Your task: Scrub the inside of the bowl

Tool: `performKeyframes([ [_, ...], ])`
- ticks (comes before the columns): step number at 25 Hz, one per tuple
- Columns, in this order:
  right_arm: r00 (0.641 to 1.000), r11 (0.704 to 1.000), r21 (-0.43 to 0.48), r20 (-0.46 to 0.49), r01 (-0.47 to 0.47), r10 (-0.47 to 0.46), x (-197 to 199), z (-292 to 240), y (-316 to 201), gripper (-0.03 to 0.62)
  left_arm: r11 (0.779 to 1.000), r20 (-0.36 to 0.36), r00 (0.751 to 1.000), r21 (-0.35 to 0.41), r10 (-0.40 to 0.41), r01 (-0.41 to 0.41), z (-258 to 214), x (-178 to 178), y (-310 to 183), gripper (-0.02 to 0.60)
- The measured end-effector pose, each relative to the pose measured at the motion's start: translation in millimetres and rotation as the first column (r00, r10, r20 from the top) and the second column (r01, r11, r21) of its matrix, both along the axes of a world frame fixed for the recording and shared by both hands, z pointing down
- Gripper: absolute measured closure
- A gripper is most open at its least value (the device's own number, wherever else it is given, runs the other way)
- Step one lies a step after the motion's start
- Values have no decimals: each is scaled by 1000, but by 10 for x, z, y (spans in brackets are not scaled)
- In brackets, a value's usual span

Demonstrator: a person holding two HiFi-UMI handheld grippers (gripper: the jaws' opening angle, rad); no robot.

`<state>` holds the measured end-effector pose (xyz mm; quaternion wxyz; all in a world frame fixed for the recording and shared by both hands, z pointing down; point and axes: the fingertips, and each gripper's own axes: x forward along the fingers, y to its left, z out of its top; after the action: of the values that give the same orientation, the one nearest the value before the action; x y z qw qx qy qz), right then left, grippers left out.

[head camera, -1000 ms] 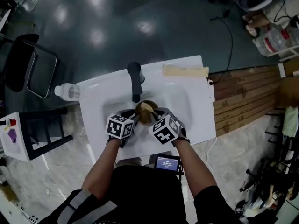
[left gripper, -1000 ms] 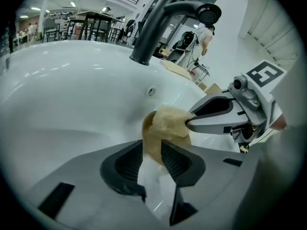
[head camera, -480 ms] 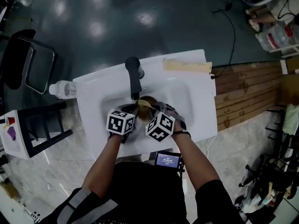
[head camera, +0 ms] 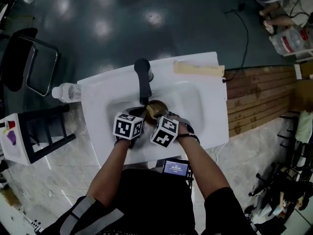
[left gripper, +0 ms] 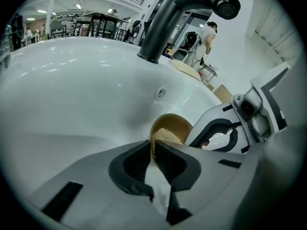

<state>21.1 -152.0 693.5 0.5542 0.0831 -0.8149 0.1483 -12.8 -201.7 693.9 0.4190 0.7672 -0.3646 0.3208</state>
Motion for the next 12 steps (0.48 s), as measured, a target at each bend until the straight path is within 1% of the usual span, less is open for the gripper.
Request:
performKeyframes([
  [3, 999, 996, -70, 6, 46, -46, -75, 9, 71, 554, 1000, 4, 1000, -2, -3, 3, 4, -3, -19, 554],
  [6, 998, 991, -120, 45, 56, -51, -122, -24, 98, 554, 1000, -1, 1000, -5, -8, 8, 3, -19, -34, 555],
  [9, 993, 984, -174, 116, 28, -8, -151, -113, 88, 554, 1000, -9, 1000, -10, -12, 12, 5, -30, -44, 557],
  [12, 981, 977, -210, 176, -41, 79, -144, -201, -6, 554, 1000, -15, 1000, -14, -14, 14, 7, -33, -40, 558],
])
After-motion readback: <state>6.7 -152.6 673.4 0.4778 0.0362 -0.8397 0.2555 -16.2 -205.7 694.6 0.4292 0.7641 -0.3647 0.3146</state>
